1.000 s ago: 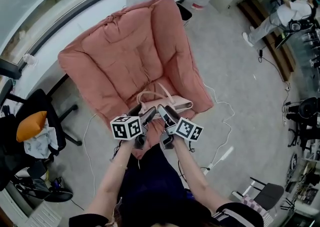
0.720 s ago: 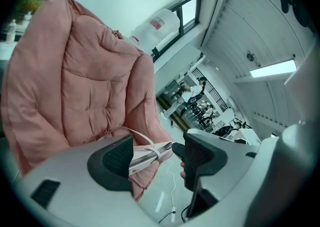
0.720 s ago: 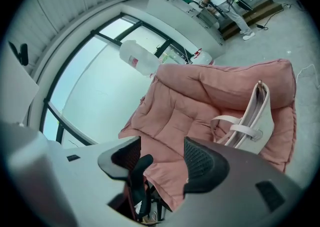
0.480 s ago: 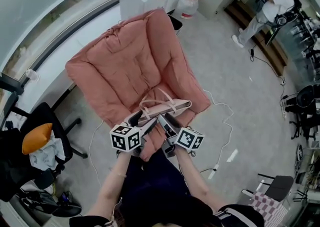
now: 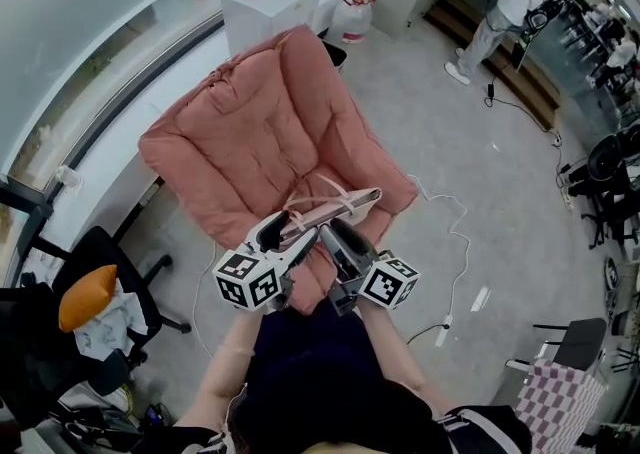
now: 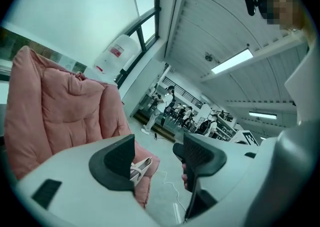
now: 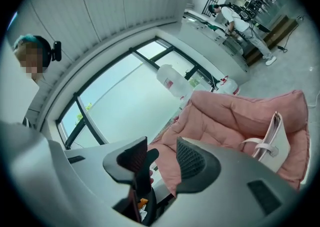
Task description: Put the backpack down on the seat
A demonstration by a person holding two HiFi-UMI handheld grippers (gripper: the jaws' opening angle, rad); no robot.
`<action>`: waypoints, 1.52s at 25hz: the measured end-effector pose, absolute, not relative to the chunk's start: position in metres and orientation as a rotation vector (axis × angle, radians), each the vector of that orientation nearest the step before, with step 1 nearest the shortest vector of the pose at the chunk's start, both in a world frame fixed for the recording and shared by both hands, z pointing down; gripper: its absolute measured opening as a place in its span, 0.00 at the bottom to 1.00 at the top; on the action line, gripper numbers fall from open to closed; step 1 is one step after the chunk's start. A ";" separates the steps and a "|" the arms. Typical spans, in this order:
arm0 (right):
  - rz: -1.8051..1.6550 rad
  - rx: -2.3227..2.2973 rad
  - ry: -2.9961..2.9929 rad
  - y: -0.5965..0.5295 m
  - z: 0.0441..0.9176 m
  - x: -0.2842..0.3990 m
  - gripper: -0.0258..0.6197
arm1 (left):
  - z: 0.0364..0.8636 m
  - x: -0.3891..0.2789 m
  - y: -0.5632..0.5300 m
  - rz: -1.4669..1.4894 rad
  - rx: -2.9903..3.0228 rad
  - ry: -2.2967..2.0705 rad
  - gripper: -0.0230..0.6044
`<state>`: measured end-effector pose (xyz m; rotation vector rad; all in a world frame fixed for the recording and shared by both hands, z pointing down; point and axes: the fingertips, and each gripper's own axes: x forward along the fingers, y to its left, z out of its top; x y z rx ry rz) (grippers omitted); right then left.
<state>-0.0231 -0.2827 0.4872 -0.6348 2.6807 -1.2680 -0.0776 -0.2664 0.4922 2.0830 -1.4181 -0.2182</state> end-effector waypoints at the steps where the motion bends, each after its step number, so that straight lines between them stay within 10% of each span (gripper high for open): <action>1: -1.233 -0.643 2.671 -0.279 0.478 -0.022 0.34 | 0.483 -0.076 -0.264 -0.231 2.113 -1.416 0.54; 12: -0.904 -0.776 2.652 -0.244 0.422 0.004 0.12 | 0.421 -0.056 -0.238 -0.259 2.400 -1.405 0.10; 38: -0.890 -1.319 2.693 -0.187 0.481 0.027 0.09 | 0.464 -0.034 -0.187 -0.129 2.365 -1.334 0.07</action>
